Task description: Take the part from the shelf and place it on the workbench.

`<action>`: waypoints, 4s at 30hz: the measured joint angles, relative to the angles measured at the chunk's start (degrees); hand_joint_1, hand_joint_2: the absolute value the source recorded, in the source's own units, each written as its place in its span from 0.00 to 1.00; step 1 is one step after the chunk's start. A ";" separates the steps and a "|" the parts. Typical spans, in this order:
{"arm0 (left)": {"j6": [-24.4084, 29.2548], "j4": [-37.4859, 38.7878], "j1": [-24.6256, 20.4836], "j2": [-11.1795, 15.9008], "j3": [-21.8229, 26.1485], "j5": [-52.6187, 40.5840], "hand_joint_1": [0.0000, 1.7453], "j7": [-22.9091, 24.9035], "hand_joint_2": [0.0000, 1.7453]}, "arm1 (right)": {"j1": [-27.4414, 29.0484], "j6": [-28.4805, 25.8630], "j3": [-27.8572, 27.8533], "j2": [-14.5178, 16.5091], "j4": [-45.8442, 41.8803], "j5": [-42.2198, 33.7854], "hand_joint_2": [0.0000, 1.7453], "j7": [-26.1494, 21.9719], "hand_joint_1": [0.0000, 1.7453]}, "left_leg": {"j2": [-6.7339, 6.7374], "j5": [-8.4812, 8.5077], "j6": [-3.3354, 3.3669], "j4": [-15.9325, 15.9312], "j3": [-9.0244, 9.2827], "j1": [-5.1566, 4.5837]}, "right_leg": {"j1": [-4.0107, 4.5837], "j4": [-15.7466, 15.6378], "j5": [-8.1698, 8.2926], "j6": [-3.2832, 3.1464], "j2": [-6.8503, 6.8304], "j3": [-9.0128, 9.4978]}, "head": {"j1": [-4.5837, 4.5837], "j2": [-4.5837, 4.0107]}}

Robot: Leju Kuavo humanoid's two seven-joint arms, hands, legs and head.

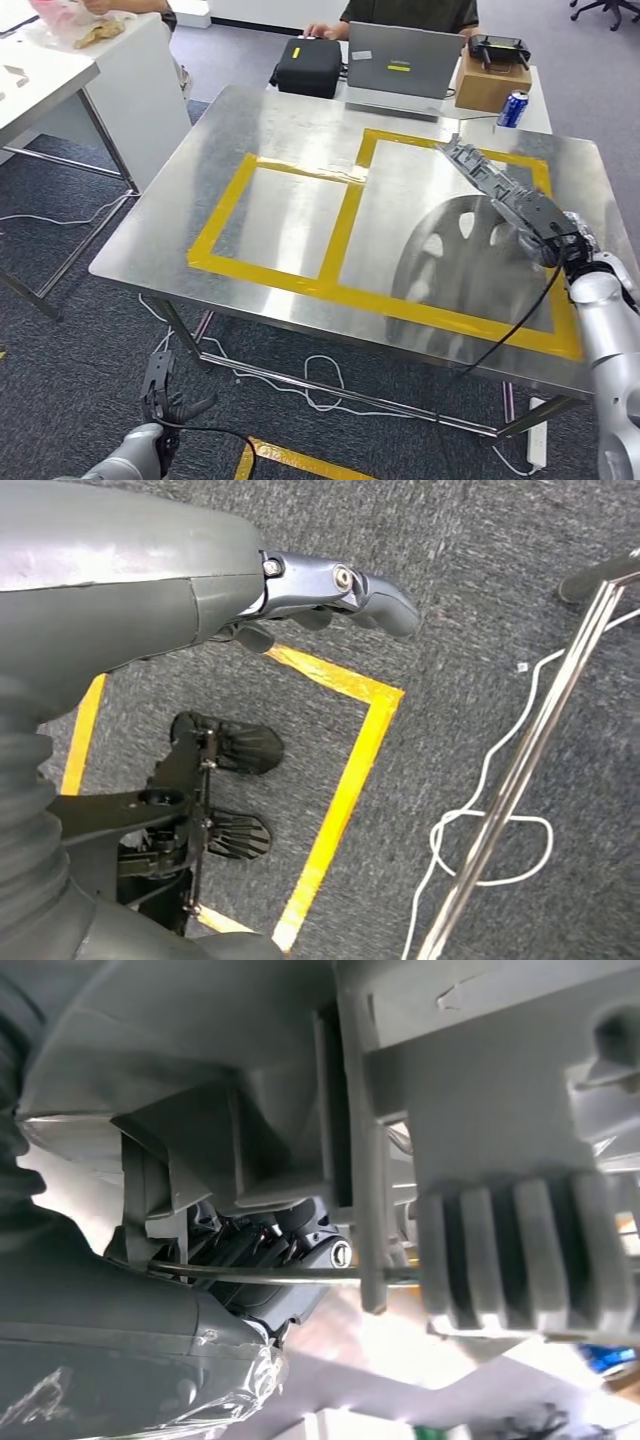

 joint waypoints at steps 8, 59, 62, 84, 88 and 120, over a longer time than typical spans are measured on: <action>-1.05 0.00 -0.39 0.62 -0.01 0.95 0.00 -0.20 1.00 | -2.46 -1.21 -1.89 -1.30 3.49 2.30 1.00 1.53 1.00 | -0.21 -0.15 0.45 0.14 0.07 -0.05 | -0.09 -0.30 -0.05 0.19 -0.23 0.42 | 0.01 0.00; -1.50 -0.40 5.65 2.69 -1.23 3.27 0.00 -3.69 0.00 | 20.13 -8.56 -13.12 12.81 -23.78 -15.10 1.00 -29.10 0.00 | -0.22 0.40 0.08 0.21 -2.56 -0.33 | -0.35 0.46 1.00 0.97 -0.08 -2.18 | 0.01 0.00; -1.50 -0.46 5.74 2.70 -1.24 3.56 0.00 -3.69 0.00 | 20.91 -7.07 -13.32 13.36 -25.70 -16.83 0.75 -29.97 0.00 | -0.23 0.39 0.09 0.26 -2.64 -0.38 | -0.39 0.42 1.06 0.98 -0.08 -2.20 | 0.01 0.00; -0.12 -0.86 6.58 2.02 -1.20 5.87 0.00 -2.41 0.00 | 37.84 0.21 -2.61 21.15 -49.25 -28.57 0.00 -33.11 0.00 | -0.73 -2.92 -3.26 6.76 -7.87 0.95 | -2.04 3.06 -0.84 -0.51 0.61 -2.67 | -0.26 0.00; 0.44 -0.87 6.61 1.46 -1.18 6.09 0.00 -2.32 0.00 | 39.17 0.24 -1.58 22.30 -49.12 -28.82 0.00 -33.16 0.00 | -0.69 -7.41 -3.26 16.85 -9.83 0.89 | -1.49 3.07 0.97 -1.01 -1.01 -5.16 | -0.49 0.00; 3.72 -1.99 7.50 -1.11 -2.96 9.56 0.00 -1.56 0.00 | 36.18 -14.06 -6.91 22.89 7.24 -24.13 0.00 -17.20 0.00 | -0.88 -3.69 -3.66 15.06 -8.98 0.99 | 0.10 0.57 1.63 -2.11 -3.72 -3.44 | -0.78 0.00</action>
